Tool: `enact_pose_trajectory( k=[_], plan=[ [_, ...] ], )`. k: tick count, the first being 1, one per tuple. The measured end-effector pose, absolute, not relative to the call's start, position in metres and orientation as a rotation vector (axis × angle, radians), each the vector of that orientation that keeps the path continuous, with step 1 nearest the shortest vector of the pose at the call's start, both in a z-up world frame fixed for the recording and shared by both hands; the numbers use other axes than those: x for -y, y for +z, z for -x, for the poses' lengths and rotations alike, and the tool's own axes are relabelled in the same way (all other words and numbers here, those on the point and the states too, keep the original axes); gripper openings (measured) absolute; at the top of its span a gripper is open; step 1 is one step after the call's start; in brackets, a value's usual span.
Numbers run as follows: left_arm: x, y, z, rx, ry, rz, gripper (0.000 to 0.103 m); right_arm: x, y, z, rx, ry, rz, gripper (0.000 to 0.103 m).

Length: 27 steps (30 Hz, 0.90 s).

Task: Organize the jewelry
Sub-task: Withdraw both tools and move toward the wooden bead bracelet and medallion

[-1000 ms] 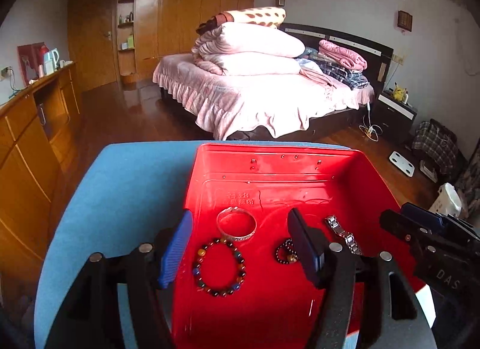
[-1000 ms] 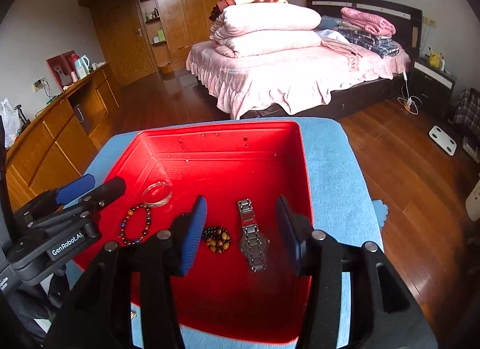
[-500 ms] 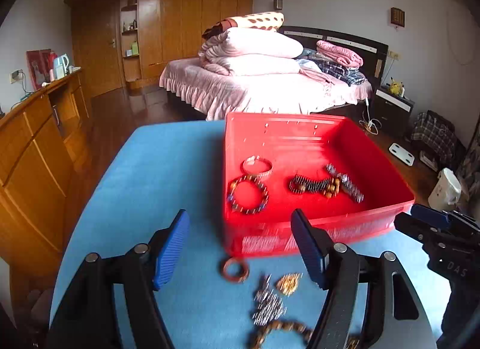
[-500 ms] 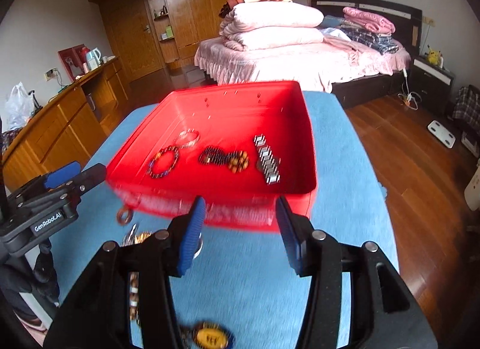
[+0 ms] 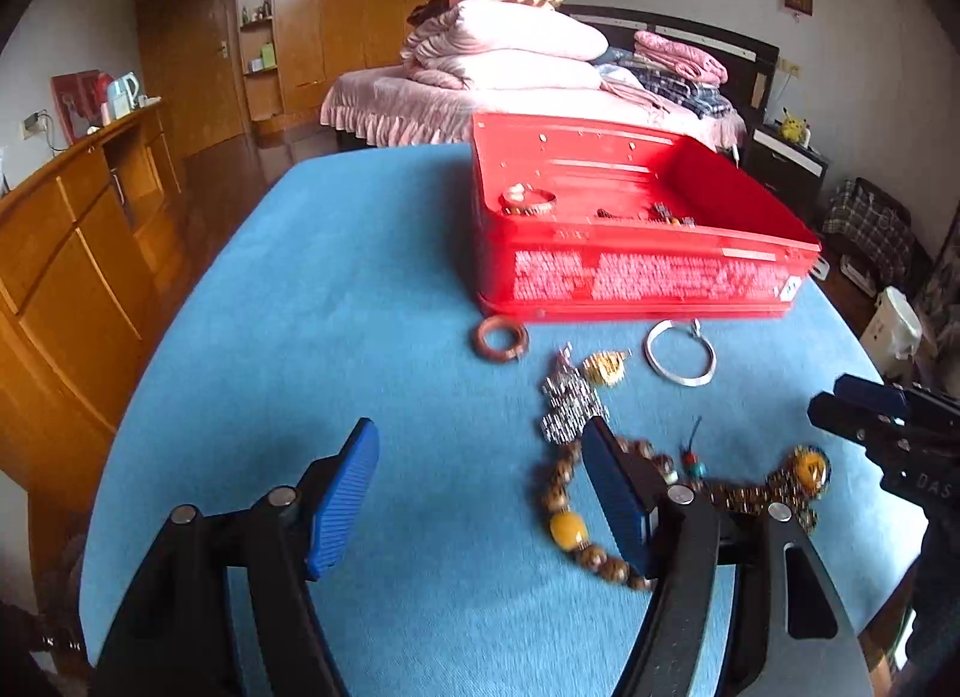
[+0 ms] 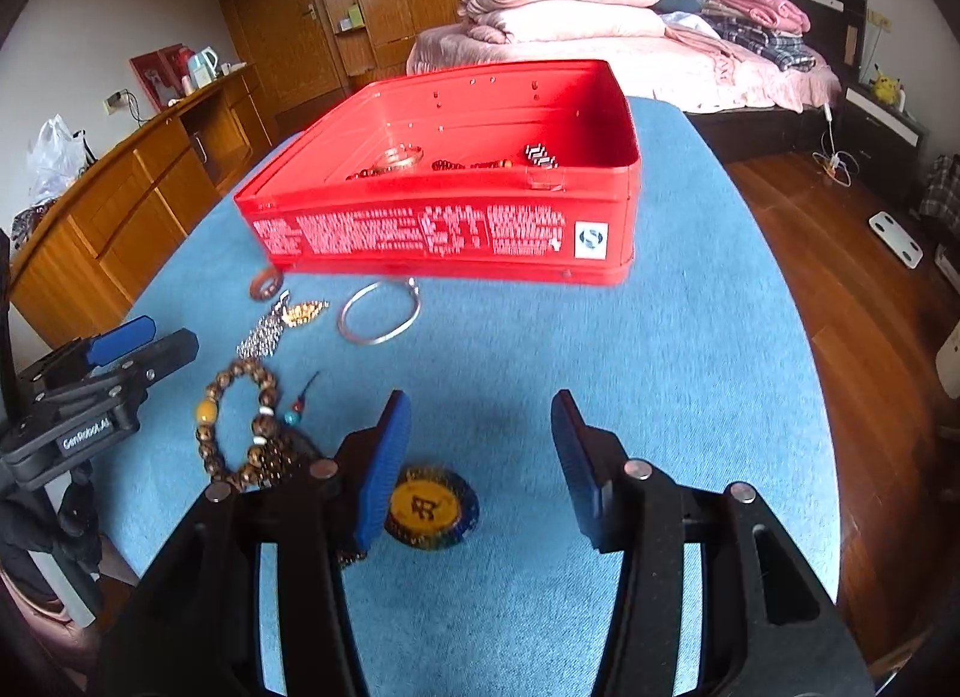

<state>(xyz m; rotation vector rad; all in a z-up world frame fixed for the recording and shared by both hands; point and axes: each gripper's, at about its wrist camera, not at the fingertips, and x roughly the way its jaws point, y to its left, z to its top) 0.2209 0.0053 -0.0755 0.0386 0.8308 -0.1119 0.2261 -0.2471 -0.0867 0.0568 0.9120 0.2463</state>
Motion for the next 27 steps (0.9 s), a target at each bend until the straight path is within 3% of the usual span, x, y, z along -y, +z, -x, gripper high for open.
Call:
enact_pose_trajectory(
  k=[16,27],
  plan=[
    [0.005,-0.101,-0.21,-0.922,-0.178,-0.052,0.069,0.239,-0.096,-0.205,-0.96,0.325,-0.043,0.056],
    [-0.017,-0.101,-0.198,-0.926,-0.159,-0.037,0.034,0.216,-0.093,-0.171,-0.983,0.426,0.005,0.056]
  ],
)
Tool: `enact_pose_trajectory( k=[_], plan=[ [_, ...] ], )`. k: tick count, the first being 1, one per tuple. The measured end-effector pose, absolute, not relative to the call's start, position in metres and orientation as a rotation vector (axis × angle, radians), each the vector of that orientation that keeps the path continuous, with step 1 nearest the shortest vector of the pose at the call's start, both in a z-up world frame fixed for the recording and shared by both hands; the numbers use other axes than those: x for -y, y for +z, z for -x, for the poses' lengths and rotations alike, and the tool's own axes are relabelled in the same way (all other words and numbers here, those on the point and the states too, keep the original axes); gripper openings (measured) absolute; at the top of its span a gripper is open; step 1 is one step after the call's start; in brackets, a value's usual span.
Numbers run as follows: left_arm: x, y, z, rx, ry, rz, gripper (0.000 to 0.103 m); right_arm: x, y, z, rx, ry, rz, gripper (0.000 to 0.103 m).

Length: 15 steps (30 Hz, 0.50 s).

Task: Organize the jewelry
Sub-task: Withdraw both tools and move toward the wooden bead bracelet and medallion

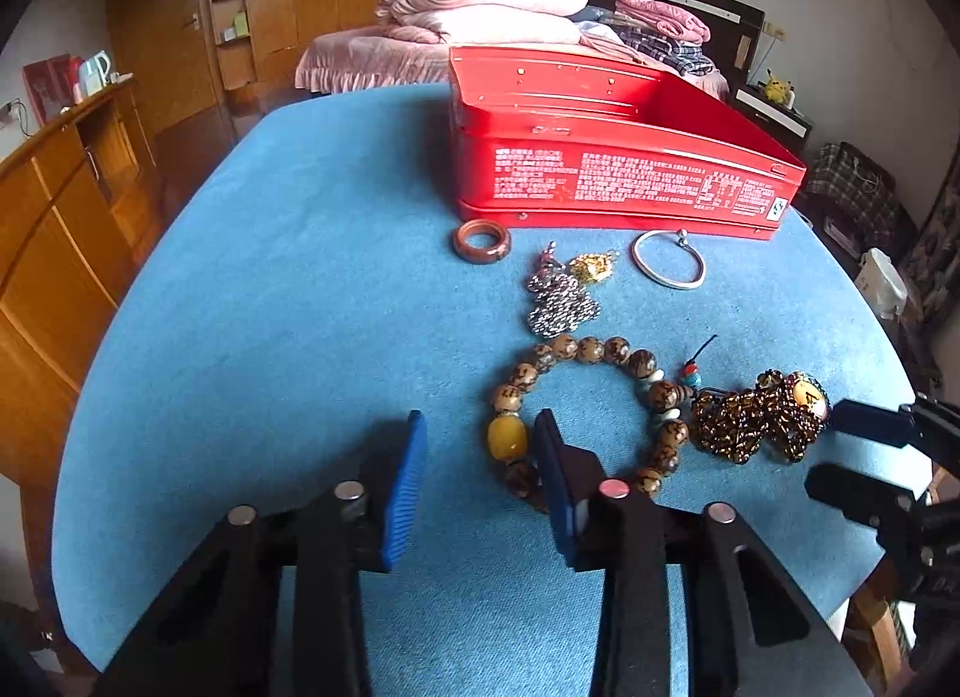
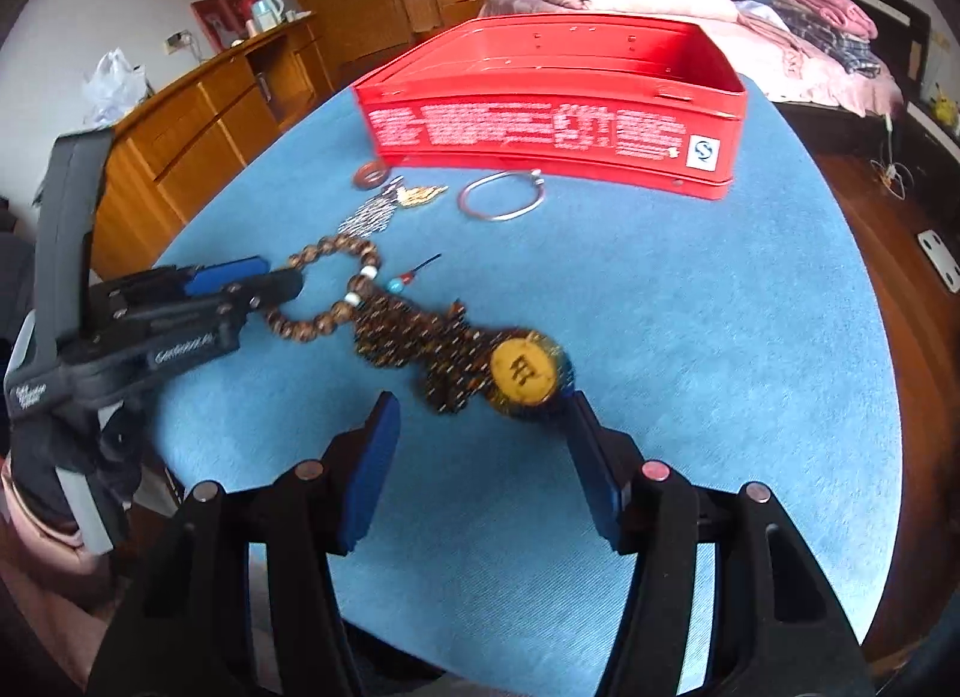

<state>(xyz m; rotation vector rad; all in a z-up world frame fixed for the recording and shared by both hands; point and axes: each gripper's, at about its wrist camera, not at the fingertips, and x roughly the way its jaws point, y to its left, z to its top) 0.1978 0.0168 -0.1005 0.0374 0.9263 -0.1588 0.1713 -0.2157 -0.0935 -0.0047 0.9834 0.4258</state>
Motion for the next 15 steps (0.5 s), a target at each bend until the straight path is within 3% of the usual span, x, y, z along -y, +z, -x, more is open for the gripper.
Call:
enact_pose_trajectory(
  k=[6,15],
  plan=[
    [-0.024,-0.098,-0.19,-0.928,-0.135,-0.035,0.03,0.207,-0.085,-0.163,-0.971,0.462,0.006,0.055],
    [-0.022,-0.096,-0.196,-0.935,-0.145,-0.007,0.034,0.195,-0.076,-0.185,-0.947,0.466,0.058,0.055]
  ],
)
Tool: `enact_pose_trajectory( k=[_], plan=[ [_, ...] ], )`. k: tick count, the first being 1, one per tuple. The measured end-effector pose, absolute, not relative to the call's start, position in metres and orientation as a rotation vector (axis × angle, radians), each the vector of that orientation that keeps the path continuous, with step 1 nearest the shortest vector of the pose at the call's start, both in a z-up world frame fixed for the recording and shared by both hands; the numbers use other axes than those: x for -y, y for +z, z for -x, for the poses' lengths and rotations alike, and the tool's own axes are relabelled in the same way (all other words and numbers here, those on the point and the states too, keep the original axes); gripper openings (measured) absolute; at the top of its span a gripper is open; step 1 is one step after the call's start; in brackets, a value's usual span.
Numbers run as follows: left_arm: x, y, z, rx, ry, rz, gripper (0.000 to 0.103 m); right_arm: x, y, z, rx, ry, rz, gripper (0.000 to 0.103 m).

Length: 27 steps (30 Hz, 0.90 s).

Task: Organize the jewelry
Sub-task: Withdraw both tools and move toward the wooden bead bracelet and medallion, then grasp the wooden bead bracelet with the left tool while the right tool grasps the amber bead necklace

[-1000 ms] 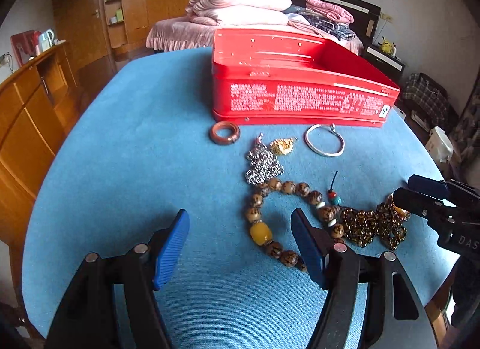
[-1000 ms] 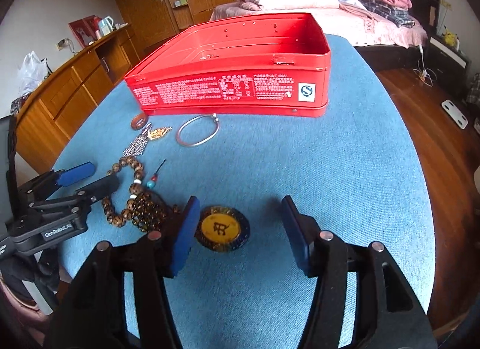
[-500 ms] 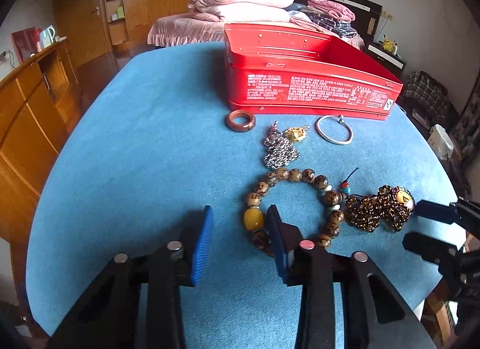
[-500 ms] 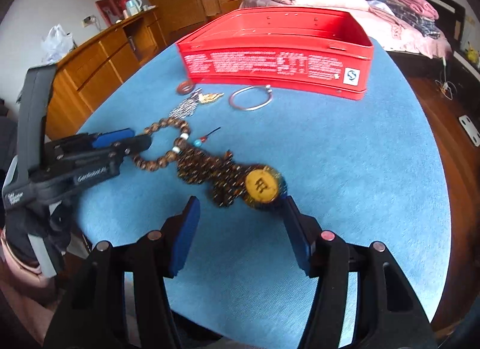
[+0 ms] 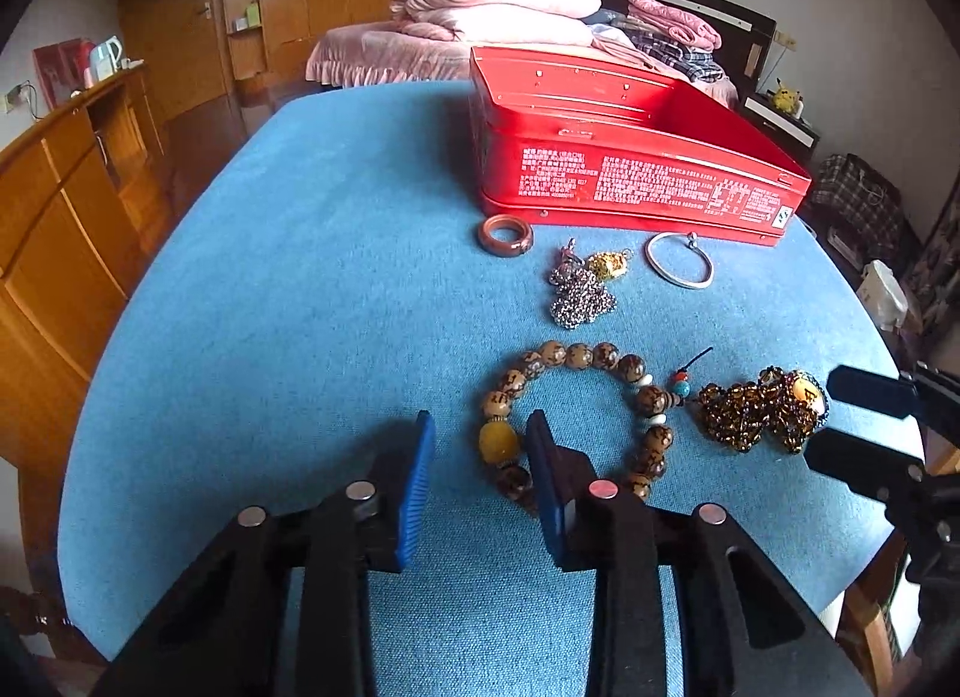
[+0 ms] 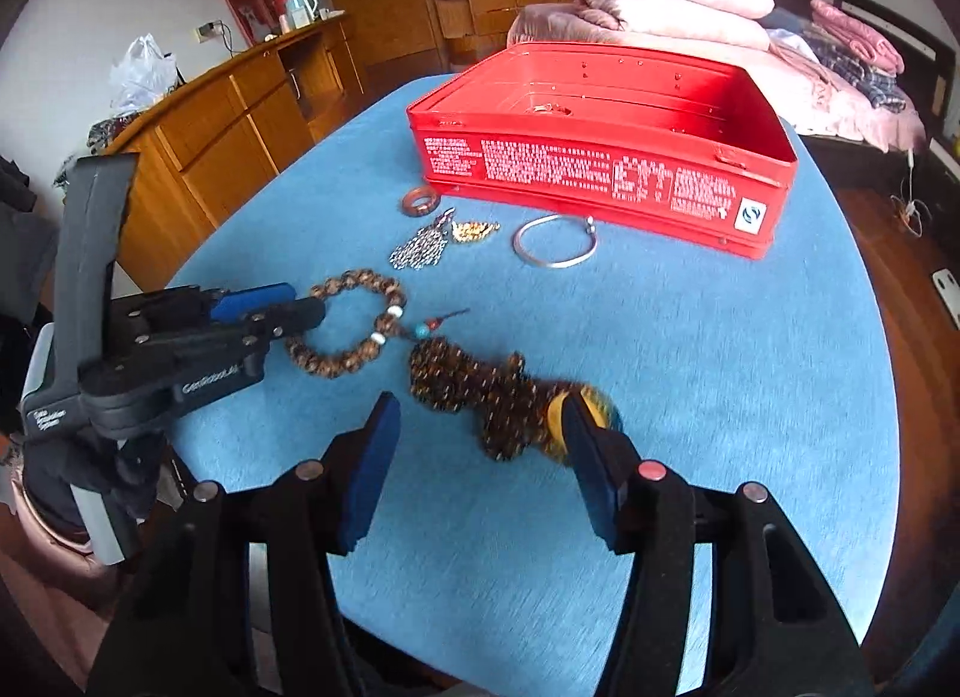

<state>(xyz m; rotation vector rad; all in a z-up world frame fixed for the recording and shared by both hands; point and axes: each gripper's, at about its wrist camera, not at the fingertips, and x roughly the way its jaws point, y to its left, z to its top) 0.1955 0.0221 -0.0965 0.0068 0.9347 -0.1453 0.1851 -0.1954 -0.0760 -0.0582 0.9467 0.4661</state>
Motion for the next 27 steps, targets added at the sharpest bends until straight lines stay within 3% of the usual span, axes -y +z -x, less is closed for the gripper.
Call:
enact_pose_trajectory(
  k=[6,17,22,27],
  plan=[
    [-0.02,-0.098,-0.199,-0.93,-0.146,-0.014,0.041,0.188,-0.087,-0.204,-0.98,0.473,0.088,0.055],
    [-0.023,-0.099,-0.202,-0.93,-0.144,-0.009,0.044,0.213,-0.097,-0.217,-0.992,0.358,0.026,0.05],
    [-0.018,-0.102,-0.203,-0.921,-0.145,-0.031,0.053,0.206,-0.098,-0.205,-1.001,0.398,0.101,0.055],
    [-0.012,-0.103,-0.205,-0.906,-0.135,-0.043,0.059,0.197,-0.102,-0.204,-0.988,0.376,0.168,0.051]
  ],
)
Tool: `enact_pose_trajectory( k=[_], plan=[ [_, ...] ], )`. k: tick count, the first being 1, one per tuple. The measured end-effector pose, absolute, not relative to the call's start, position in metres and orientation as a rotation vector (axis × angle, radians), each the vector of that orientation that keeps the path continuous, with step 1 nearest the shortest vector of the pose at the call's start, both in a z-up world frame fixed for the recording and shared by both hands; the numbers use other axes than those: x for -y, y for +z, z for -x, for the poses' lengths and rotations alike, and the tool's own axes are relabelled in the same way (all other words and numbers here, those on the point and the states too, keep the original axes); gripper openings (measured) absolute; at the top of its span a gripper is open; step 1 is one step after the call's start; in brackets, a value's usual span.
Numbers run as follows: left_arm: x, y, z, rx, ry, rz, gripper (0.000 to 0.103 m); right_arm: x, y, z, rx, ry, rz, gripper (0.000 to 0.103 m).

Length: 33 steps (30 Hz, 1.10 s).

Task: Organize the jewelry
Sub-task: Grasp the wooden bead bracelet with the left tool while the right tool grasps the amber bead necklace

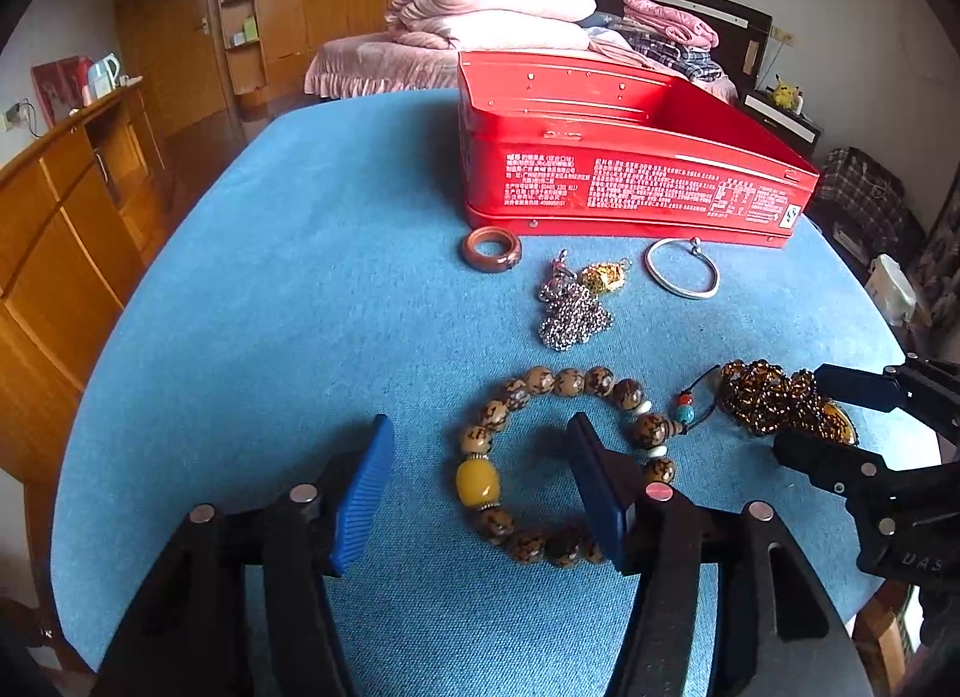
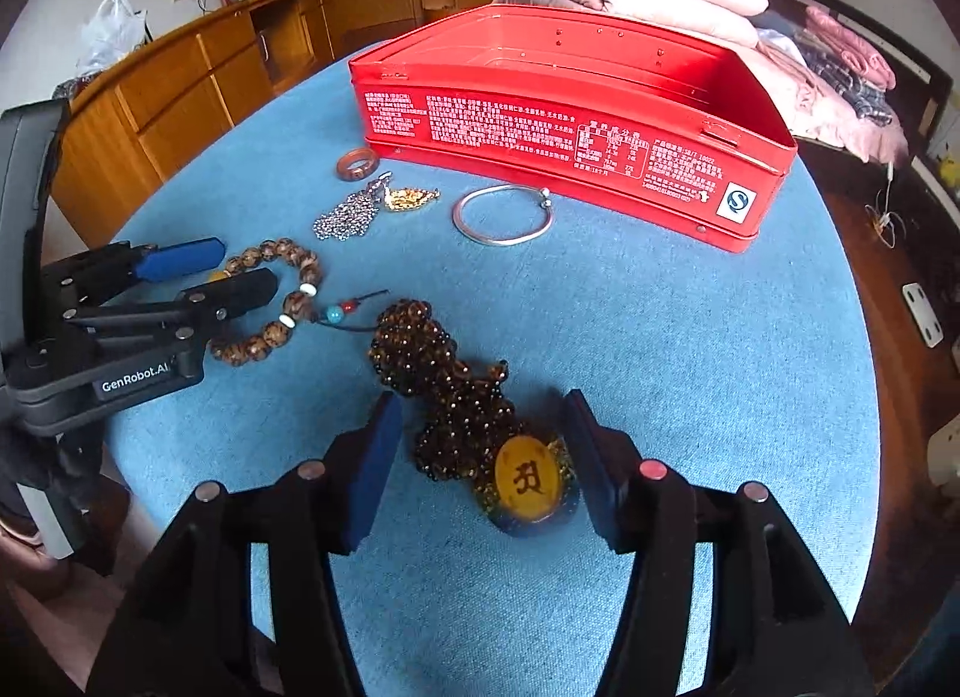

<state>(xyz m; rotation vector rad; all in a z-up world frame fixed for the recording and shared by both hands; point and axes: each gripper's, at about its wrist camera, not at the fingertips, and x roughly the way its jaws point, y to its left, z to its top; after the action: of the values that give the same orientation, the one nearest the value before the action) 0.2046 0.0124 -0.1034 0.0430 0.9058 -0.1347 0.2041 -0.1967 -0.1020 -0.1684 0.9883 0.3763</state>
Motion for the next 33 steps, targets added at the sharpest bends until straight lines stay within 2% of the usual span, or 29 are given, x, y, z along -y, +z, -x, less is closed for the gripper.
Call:
enact_pose_trajectory(
  k=[4,5,9,15,19,20,21,22,24,26,28,33],
  plan=[
    [-0.013,-0.103,-0.205,-0.905,-0.141,-0.034,0.059,0.208,-0.1,-0.212,-0.994,0.33,0.084,0.026],
    [-0.013,-0.103,-0.205,-0.906,-0.142,-0.033,0.059,0.213,-0.1,-0.214,-0.999,0.321,0.044,0.025],
    [-0.01,-0.103,-0.205,-0.902,-0.137,-0.042,0.059,0.216,-0.1,-0.215,-0.995,0.313,0.028,0.025],
    [-0.009,-0.105,-0.208,-0.89,-0.136,-0.048,0.063,0.204,-0.101,-0.219,-0.987,0.311,0.097,0.032],
    [-0.008,-0.107,-0.213,-0.877,-0.143,-0.051,0.062,0.198,-0.103,-0.22,-0.962,0.31,0.148,0.03],
    [-0.008,-0.107,-0.214,-0.876,-0.151,-0.048,0.06,0.198,-0.103,-0.219,-0.958,0.31,0.152,0.028],
    [-0.008,-0.107,-0.214,-0.875,-0.157,-0.05,0.053,0.198,-0.102,-0.219,-0.955,0.311,0.15,0.023],
    [-0.008,-0.106,-0.213,-0.875,-0.169,-0.053,0.048,0.2,-0.102,-0.219,-0.955,0.311,0.137,0.023],
    [-0.007,-0.105,-0.212,-0.88,-0.188,-0.047,0.027,0.203,-0.101,-0.219,-0.954,0.31,0.113,0.022],
    [-0.007,-0.104,-0.212,-0.885,-0.204,-0.043,0.015,0.204,-0.1,-0.218,-0.955,0.307,0.103,0.022],
    [-0.01,-0.103,-0.212,-0.893,-0.215,-0.026,0.011,0.205,-0.098,-0.216,-0.952,0.31,0.086,0.021],
    [-0.014,-0.101,-0.209,-0.903,-0.246,0.02,0.011,0.209,-0.089,-0.21,-0.933,0.309,0.064,0.021]
  ],
)
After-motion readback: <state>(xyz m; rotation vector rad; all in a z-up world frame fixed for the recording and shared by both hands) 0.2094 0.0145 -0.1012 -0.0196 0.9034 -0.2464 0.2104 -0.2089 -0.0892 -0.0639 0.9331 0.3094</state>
